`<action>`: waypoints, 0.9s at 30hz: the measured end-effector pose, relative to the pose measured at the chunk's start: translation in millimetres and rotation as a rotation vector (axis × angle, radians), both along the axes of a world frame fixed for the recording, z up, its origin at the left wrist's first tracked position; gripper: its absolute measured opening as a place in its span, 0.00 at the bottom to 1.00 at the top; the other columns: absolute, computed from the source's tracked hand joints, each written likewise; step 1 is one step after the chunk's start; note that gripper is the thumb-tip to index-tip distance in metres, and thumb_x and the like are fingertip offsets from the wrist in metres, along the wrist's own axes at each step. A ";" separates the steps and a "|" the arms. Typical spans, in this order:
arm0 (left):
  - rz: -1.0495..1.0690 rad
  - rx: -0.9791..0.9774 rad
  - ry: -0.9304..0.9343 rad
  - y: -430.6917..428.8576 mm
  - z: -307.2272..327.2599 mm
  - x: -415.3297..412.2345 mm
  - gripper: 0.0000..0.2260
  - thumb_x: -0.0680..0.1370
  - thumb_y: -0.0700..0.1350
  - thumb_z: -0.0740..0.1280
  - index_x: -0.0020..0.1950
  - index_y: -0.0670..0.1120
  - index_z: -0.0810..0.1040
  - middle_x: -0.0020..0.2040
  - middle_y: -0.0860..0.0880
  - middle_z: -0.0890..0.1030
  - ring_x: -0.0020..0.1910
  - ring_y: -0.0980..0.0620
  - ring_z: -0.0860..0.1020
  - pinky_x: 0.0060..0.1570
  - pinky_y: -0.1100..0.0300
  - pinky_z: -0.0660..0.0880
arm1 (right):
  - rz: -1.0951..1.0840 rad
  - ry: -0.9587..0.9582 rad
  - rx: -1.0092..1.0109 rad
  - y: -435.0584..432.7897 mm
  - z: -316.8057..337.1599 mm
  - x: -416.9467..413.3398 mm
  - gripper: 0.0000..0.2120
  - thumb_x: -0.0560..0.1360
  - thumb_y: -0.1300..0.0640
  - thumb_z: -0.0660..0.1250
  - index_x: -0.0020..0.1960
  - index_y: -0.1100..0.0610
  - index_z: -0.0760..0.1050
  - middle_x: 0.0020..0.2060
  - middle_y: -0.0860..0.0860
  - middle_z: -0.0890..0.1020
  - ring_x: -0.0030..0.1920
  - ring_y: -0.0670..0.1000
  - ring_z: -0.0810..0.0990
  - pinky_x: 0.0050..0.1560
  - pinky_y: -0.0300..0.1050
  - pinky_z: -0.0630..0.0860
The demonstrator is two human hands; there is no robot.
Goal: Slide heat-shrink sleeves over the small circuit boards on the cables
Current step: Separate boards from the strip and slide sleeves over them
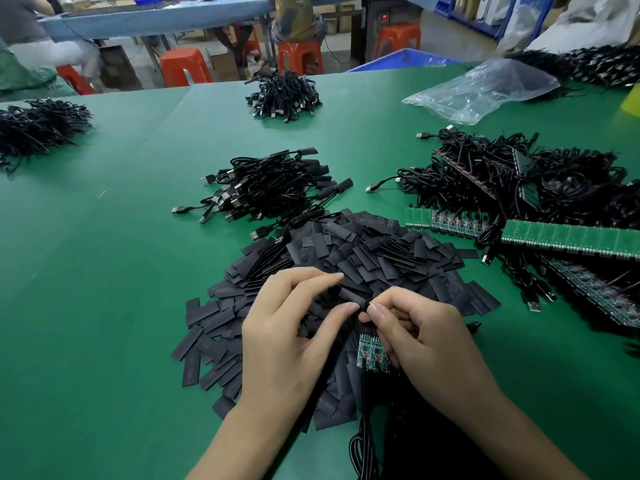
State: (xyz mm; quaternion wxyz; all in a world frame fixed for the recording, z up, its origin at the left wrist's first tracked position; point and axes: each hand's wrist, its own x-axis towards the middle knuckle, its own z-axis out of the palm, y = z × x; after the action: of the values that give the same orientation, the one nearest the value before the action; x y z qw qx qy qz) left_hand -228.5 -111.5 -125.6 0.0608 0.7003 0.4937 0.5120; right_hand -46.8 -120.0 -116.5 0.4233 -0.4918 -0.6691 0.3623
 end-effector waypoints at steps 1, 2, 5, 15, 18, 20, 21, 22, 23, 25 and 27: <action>-0.014 0.003 -0.001 -0.6 0.1 0.4 0.11 0.75 0.48 0.77 0.55 0.46 0.86 0.53 0.53 0.81 0.56 0.52 0.81 0.57 0.62 0.74 | -0.002 -0.014 0.016 -0.5 -0.4 -1.0 0.10 0.82 0.54 0.65 0.43 0.47 0.78 0.29 0.53 0.76 0.29 0.56 0.74 0.31 0.56 0.72; -0.029 -0.006 -0.004 -0.8 0.3 0.8 0.10 0.75 0.48 0.77 0.54 0.46 0.86 0.53 0.53 0.82 0.56 0.53 0.81 0.57 0.62 0.75 | -0.001 -0.035 0.033 -0.7 -0.9 -1.4 0.10 0.83 0.54 0.65 0.42 0.47 0.77 0.29 0.52 0.76 0.28 0.54 0.74 0.31 0.56 0.72; -0.045 -0.065 -0.028 -0.6 1.2 0.2 0.09 0.73 0.49 0.79 0.50 0.48 0.87 0.53 0.55 0.83 0.55 0.55 0.82 0.57 0.66 0.74 | -0.001 -0.141 0.102 -0.8 -2.7 -1.4 0.11 0.84 0.53 0.63 0.42 0.47 0.74 0.29 0.48 0.74 0.29 0.48 0.72 0.31 0.43 0.69; -0.131 -0.270 -0.191 -0.6 5.5 4.5 0.06 0.71 0.40 0.80 0.43 0.49 0.87 0.53 0.56 0.84 0.55 0.53 0.83 0.55 0.63 0.78 | 0.003 -0.329 0.182 -3.3 -1.0 -1.8 0.08 0.83 0.51 0.58 0.48 0.49 0.73 0.33 0.43 0.75 0.36 0.47 0.75 0.35 0.43 0.70; -0.168 -0.292 -0.198 -0.4 6.9 3.2 0.05 0.72 0.39 0.79 0.43 0.49 0.88 0.53 0.56 0.84 0.55 0.53 0.83 0.55 0.61 0.78 | 0.002 -0.319 0.178 -3.1 -1.3 -2.5 0.08 0.83 0.51 0.58 0.48 0.49 0.74 0.33 0.44 0.75 0.36 0.47 0.75 0.36 0.42 0.69; -0.183 -0.314 -0.216 0.4 7.8 1.9 0.05 0.72 0.39 0.79 0.44 0.49 0.88 0.53 0.56 0.85 0.56 0.52 0.83 0.55 0.61 0.78 | -0.001 -0.317 0.180 -2.9 -1.8 -2.6 0.08 0.83 0.51 0.58 0.47 0.48 0.74 0.33 0.44 0.75 0.37 0.47 0.76 0.36 0.43 0.70; -0.188 -0.320 -0.227 0.5 8.6 1.7 0.05 0.72 0.39 0.79 0.44 0.49 0.88 0.53 0.56 0.85 0.56 0.52 0.83 0.55 0.61 0.78 | -0.001 -0.319 0.181 -3.0 -1.9 -2.7 0.08 0.83 0.51 0.58 0.47 0.48 0.73 0.33 0.44 0.75 0.37 0.47 0.76 0.36 0.43 0.70; -0.193 -0.321 -0.234 0.3 9.4 1.7 0.06 0.72 0.39 0.79 0.43 0.49 0.87 0.52 0.56 0.85 0.55 0.52 0.83 0.54 0.62 0.78 | 0.000 -0.325 0.185 -3.1 -1.9 -2.8 0.08 0.83 0.51 0.58 0.47 0.48 0.73 0.34 0.44 0.76 0.37 0.46 0.76 0.36 0.43 0.71; -0.195 -0.319 -0.235 0.2 10.1 2.0 0.06 0.72 0.38 0.79 0.43 0.49 0.87 0.52 0.55 0.85 0.55 0.52 0.83 0.54 0.63 0.78 | 0.000 -0.335 0.189 -3.2 -1.8 -2.9 0.08 0.83 0.51 0.58 0.48 0.48 0.73 0.34 0.44 0.76 0.37 0.46 0.76 0.37 0.45 0.71; -0.196 -0.309 -0.220 -0.2 10.5 2.9 0.08 0.72 0.36 0.78 0.42 0.49 0.86 0.52 0.55 0.85 0.56 0.53 0.83 0.55 0.65 0.77 | 0.001 -0.355 0.197 -3.4 -1.9 -2.9 0.08 0.83 0.51 0.58 0.48 0.49 0.73 0.35 0.44 0.76 0.37 0.46 0.76 0.37 0.47 0.72; -0.188 -0.298 -0.201 -0.8 10.0 4.3 0.09 0.71 0.35 0.78 0.41 0.48 0.84 0.51 0.55 0.85 0.56 0.52 0.83 0.55 0.66 0.75 | 0.004 -0.361 0.208 -3.9 -1.3 -3.3 0.07 0.83 0.51 0.59 0.48 0.50 0.74 0.35 0.43 0.77 0.37 0.46 0.76 0.38 0.49 0.73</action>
State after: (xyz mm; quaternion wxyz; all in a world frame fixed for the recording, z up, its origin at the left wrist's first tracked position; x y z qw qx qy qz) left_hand -224.2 -112.3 -115.5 0.2601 0.6719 0.4879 0.4928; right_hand -50.1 -124.0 -117.8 0.3443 -0.5011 -0.7689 0.1979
